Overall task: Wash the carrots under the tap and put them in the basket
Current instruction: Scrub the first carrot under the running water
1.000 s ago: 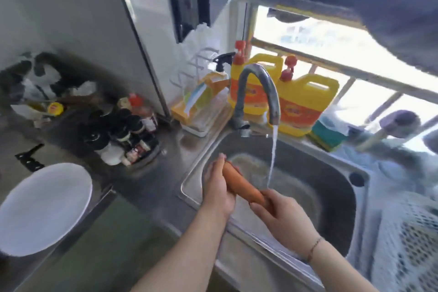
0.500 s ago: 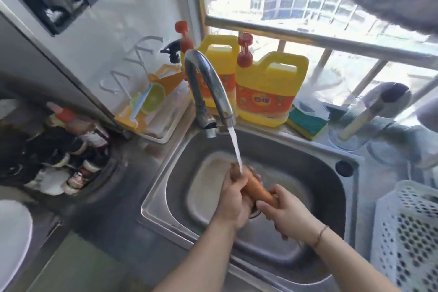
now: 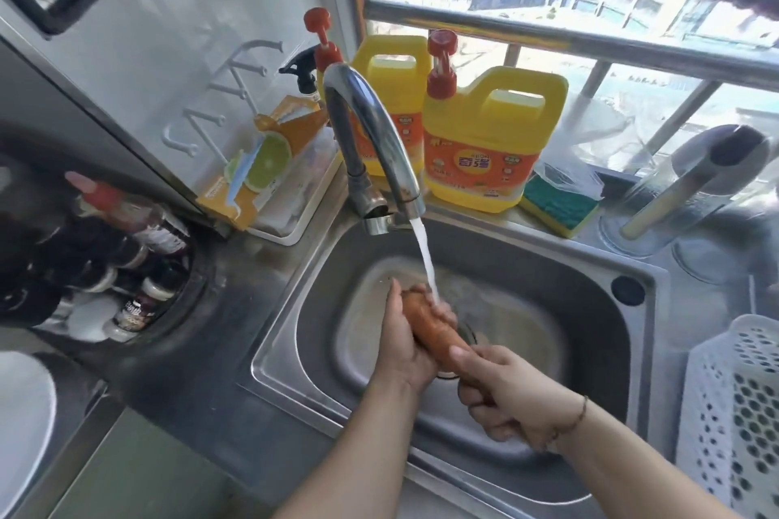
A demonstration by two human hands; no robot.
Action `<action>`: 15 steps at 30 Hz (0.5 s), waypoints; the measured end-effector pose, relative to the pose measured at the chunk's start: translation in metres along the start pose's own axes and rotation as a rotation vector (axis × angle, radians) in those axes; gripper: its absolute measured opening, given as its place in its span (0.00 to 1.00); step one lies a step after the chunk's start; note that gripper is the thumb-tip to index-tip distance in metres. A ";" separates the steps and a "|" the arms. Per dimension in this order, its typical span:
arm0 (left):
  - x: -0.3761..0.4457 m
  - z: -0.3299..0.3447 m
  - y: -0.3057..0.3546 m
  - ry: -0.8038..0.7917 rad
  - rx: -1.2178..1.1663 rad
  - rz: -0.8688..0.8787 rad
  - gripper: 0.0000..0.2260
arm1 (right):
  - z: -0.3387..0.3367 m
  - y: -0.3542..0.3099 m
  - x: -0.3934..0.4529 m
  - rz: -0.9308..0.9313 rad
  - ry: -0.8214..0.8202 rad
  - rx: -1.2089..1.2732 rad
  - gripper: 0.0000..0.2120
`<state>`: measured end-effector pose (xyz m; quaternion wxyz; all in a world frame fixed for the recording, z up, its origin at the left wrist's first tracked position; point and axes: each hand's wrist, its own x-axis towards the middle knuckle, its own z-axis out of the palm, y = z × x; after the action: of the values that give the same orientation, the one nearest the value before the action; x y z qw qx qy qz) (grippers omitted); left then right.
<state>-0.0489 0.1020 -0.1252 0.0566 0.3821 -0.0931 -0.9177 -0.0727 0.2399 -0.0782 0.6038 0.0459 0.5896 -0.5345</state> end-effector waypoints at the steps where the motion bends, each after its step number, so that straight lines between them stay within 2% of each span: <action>1: -0.002 0.000 -0.002 -0.013 -0.022 0.018 0.19 | -0.001 0.002 -0.001 0.008 -0.015 0.050 0.11; 2: -0.002 0.002 -0.005 -0.003 -0.013 0.038 0.18 | -0.002 0.004 -0.001 -0.016 0.002 0.018 0.11; 3: -0.003 0.005 -0.008 0.030 0.033 0.071 0.16 | -0.003 0.006 0.001 -0.072 0.074 -0.151 0.12; 5: -0.003 0.013 -0.013 0.142 0.217 0.175 0.14 | -0.006 0.014 0.006 -0.254 0.299 -0.770 0.12; 6: -0.002 0.016 -0.016 0.185 0.320 0.231 0.11 | -0.007 0.021 0.011 -0.324 0.392 -0.993 0.12; 7: 0.000 0.018 -0.018 0.208 0.435 0.269 0.08 | -0.005 0.025 0.013 -0.351 0.451 -1.069 0.12; 9: 0.000 0.018 -0.019 0.178 0.621 0.287 0.04 | -0.004 0.027 0.015 -0.363 0.453 -0.914 0.12; 11: -0.001 0.009 -0.014 0.013 0.660 0.235 0.11 | -0.005 0.019 0.010 -0.222 0.287 -0.366 0.12; 12: -0.002 0.004 -0.011 -0.101 0.612 0.184 0.15 | -0.005 0.015 0.006 -0.116 0.177 -0.090 0.13; 13: -0.005 -0.001 -0.008 -0.210 0.542 0.130 0.19 | -0.005 0.012 0.001 -0.052 0.124 0.081 0.12; 14: -0.007 -0.004 -0.007 -0.261 0.500 0.111 0.20 | -0.005 0.010 0.000 -0.036 0.103 0.132 0.12; 15: -0.009 -0.003 -0.008 -0.245 0.506 0.121 0.19 | -0.003 0.011 0.002 -0.047 0.114 0.104 0.12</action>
<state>-0.0411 0.1110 -0.1230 0.0024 0.2643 -0.3479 -0.8995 -0.0676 0.2457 -0.0864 0.5532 0.0938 0.5956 -0.5749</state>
